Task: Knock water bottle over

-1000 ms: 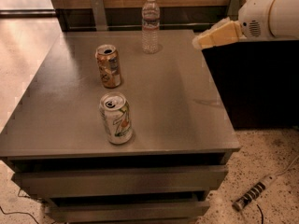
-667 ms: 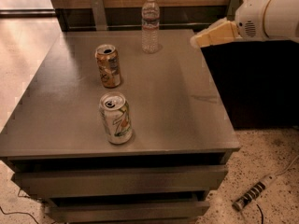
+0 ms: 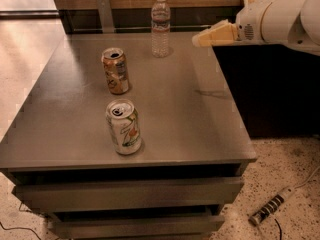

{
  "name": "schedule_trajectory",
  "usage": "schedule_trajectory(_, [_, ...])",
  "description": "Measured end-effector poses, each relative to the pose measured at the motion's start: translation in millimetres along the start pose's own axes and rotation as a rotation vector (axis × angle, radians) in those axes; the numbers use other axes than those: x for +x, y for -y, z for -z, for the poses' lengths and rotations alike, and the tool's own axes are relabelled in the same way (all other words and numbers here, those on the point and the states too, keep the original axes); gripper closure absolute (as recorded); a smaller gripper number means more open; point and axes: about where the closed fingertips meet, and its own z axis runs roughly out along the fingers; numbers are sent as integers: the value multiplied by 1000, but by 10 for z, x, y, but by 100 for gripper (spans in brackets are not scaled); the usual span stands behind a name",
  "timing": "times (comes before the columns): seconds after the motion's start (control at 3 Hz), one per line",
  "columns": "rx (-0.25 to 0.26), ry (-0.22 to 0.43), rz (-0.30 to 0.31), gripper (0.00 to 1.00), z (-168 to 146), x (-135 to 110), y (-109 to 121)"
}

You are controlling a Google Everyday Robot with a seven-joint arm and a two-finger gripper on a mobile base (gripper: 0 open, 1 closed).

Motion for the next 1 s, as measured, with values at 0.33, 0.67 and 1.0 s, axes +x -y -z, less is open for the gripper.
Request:
schedule_trajectory(0.33, [-37, 52, -61, 0, -373, 116, 88])
schedule_trajectory(0.67, [-75, 87, -101, 0, -672, 210, 139])
schedule_trajectory(1.0, [-128, 121, -124, 0, -976, 245, 142])
